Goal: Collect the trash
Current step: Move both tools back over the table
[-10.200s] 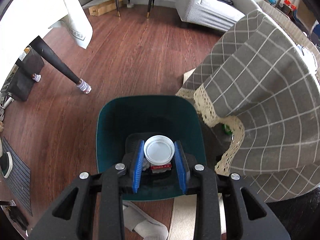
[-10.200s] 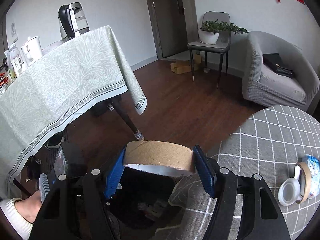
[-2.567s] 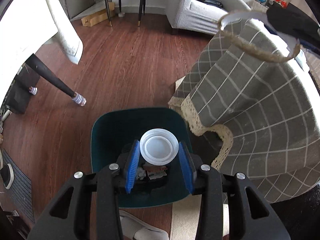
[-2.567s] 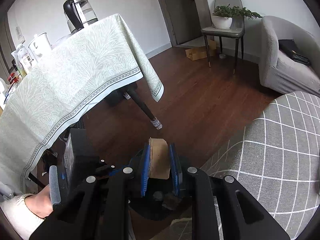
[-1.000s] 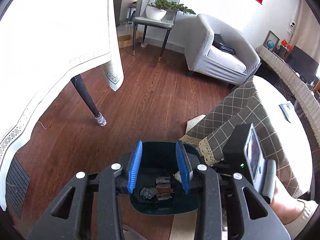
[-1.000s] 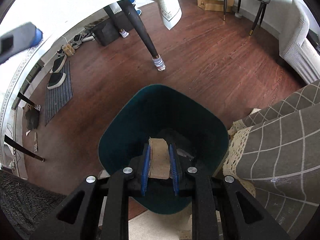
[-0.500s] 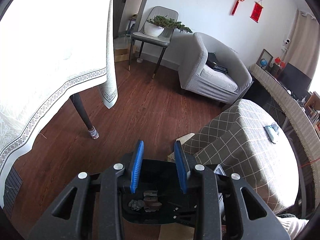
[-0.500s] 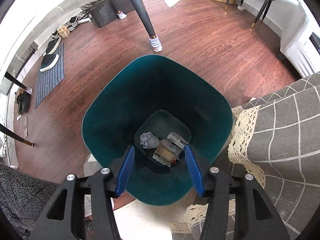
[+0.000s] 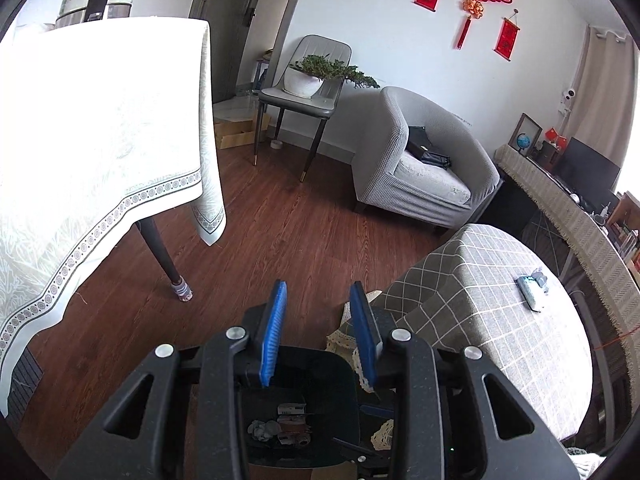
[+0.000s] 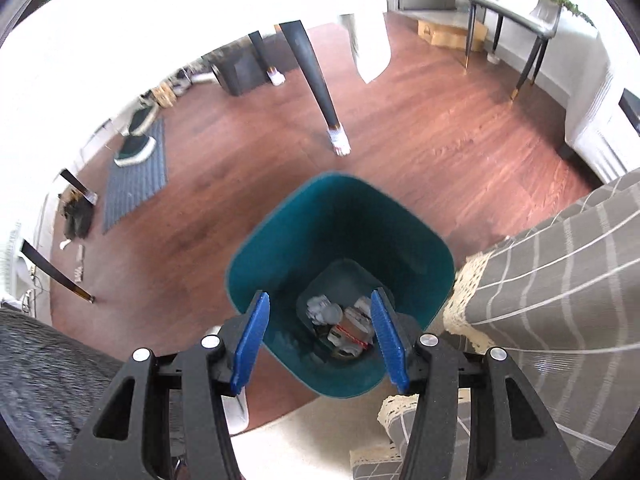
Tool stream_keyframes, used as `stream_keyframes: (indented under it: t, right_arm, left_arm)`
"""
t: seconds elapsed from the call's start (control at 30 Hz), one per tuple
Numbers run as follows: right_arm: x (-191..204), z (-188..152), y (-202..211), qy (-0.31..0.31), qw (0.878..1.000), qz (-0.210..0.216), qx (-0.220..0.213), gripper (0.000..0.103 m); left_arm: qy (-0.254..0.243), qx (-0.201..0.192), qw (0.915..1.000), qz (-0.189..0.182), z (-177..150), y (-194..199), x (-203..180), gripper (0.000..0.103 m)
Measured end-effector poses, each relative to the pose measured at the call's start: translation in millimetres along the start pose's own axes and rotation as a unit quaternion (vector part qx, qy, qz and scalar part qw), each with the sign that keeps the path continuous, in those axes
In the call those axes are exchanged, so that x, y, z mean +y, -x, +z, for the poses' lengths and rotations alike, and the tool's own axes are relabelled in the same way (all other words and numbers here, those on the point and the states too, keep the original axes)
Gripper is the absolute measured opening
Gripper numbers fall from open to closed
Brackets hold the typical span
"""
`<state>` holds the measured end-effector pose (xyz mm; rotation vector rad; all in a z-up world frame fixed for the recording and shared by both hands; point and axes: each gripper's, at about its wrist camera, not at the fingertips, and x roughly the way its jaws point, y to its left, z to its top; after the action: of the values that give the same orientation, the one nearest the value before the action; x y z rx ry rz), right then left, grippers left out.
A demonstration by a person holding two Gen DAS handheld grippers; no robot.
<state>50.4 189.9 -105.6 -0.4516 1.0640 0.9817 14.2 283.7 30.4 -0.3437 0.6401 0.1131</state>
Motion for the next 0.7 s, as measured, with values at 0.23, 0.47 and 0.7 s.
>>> stream_keyframes:
  t: [0.23, 0.47, 0.7]
  right_arm:
    - [-12, 4, 72, -0.002, 0.996, 0.023, -0.081, 0.053]
    - [-62, -10, 137, -0.044, 0.989, -0.015, -0.144, 0.053]
    - [-132, -35, 189, -0.111, 0.975, -0.066, -0.181, 0.053]
  left_arm:
    - [0.001, -0.009, 1.0000, -0.003, 7, -7, -18, 0.036]
    - [-0.018, -0.007, 0.9996, -0.020, 7, -20, -56, 0.037]
    - [-0.029, -0.003, 0.9985, -0.047, 8, -37, -105, 0.058]
